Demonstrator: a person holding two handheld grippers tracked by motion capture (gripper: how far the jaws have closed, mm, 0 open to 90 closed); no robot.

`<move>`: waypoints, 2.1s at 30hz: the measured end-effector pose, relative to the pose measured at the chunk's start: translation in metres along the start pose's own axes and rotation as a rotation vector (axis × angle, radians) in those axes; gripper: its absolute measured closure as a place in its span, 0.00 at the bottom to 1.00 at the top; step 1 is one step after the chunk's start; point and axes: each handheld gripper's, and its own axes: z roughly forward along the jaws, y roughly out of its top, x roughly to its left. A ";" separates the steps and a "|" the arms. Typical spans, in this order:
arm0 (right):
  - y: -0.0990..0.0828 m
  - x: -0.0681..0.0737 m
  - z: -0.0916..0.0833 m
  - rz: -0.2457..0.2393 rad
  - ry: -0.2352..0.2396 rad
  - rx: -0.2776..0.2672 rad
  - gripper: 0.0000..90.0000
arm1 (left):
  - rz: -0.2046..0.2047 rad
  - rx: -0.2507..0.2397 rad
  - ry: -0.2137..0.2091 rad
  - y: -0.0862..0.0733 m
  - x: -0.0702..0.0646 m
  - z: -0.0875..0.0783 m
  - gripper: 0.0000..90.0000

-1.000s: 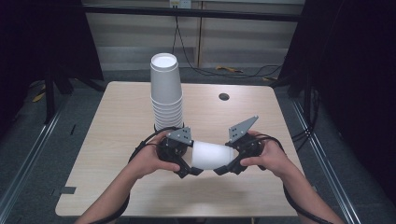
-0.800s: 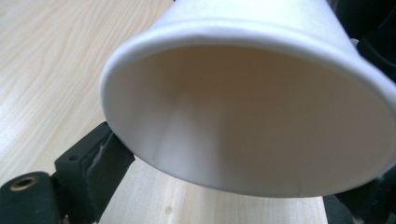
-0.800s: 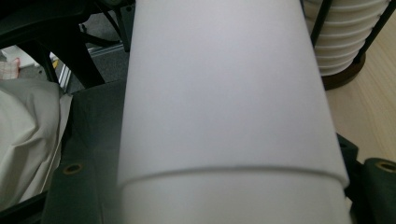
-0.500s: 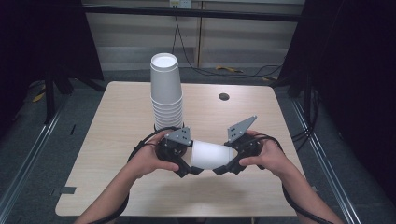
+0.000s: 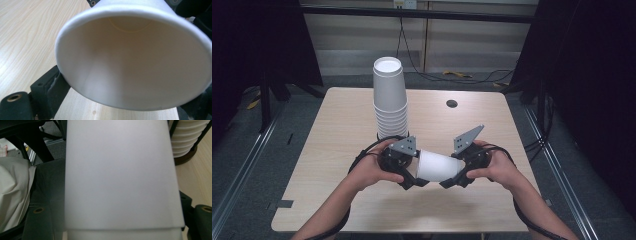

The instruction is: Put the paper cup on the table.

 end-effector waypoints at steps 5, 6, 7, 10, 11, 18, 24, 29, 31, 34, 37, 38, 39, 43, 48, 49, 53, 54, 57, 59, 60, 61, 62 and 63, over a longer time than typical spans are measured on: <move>0.000 0.000 0.001 0.003 -0.002 0.010 0.28 | 0.002 0.008 0.007 0.000 -0.001 0.000 0.11; 0.000 0.000 0.002 0.002 -0.003 0.011 0.28 | 0.002 0.010 0.007 0.000 0.000 0.000 0.11; 0.000 0.000 0.002 0.005 -0.003 0.012 0.28 | 0.007 0.012 0.007 0.001 0.000 0.000 0.11; 0.001 -0.001 0.003 0.002 -0.008 0.024 0.28 | 0.009 0.017 0.008 0.001 0.000 0.000 0.10; 0.001 -0.001 0.003 0.000 -0.011 0.030 0.28 | 0.014 0.021 0.008 0.002 0.000 0.000 0.10; 0.003 -0.001 0.004 -0.005 -0.022 0.040 0.28 | 0.004 0.033 0.017 0.002 0.001 0.000 0.10; 0.003 -0.001 0.005 -0.017 -0.033 0.040 0.28 | -0.006 0.023 0.015 0.003 0.002 -0.001 0.09; 0.003 -0.001 0.006 -0.020 -0.032 0.041 0.28 | -0.016 0.029 0.012 0.003 0.002 -0.002 0.09; 0.003 -0.001 0.006 -0.019 -0.035 0.040 0.28 | -0.017 0.026 0.013 0.003 0.002 -0.001 0.09; 0.003 -0.001 0.007 -0.019 -0.040 0.044 0.28 | -0.008 0.034 0.014 0.004 0.002 -0.001 0.09; 0.003 -0.001 0.007 -0.017 -0.038 0.045 0.28 | -0.010 0.035 0.017 0.004 0.002 -0.001 0.10; 0.002 -0.001 0.008 -0.015 -0.035 0.042 0.28 | -0.009 0.036 0.017 0.004 0.002 -0.001 0.10; 0.002 -0.001 0.008 -0.015 -0.034 0.041 0.28 | -0.014 0.036 0.016 0.004 0.001 -0.001 0.10; 0.002 -0.001 0.008 -0.014 -0.032 0.045 0.28 | -0.007 0.047 0.019 0.005 0.002 -0.002 0.10; 0.001 -0.002 0.010 -0.015 -0.028 0.045 0.28 | -0.012 0.042 0.013 0.005 0.002 -0.002 0.10; 0.001 -0.002 0.010 -0.014 -0.029 0.047 0.28 | -0.015 0.037 0.013 0.005 0.002 -0.002 0.10; 0.000 -0.002 0.011 -0.014 -0.034 0.046 0.28 | -0.012 0.044 0.020 0.007 0.002 -0.003 0.10; 0.000 -0.002 0.011 -0.012 -0.034 0.043 0.28 | -0.013 0.043 0.019 0.007 0.001 -0.003 0.10; -0.001 -0.002 0.012 -0.007 -0.031 0.041 0.27 | -0.012 0.034 0.017 0.008 0.002 -0.004 0.10; -0.001 -0.002 0.013 -0.006 -0.032 0.042 0.27 | -0.016 0.033 0.020 0.009 0.002 -0.004 0.10; -0.001 -0.003 0.013 -0.011 -0.037 0.042 0.27 | -0.013 0.030 0.022 0.009 0.002 -0.004 0.10; -0.001 -0.003 0.014 -0.008 -0.039 0.041 0.27 | -0.017 0.025 0.021 0.009 0.002 -0.004 0.10; -0.002 -0.003 0.015 -0.007 -0.038 0.038 0.27 | -0.016 0.028 0.021 0.010 0.002 -0.005 0.10; -0.002 -0.003 0.015 -0.008 -0.040 0.037 0.27 | -0.021 0.023 0.021 0.010 0.002 -0.005 0.10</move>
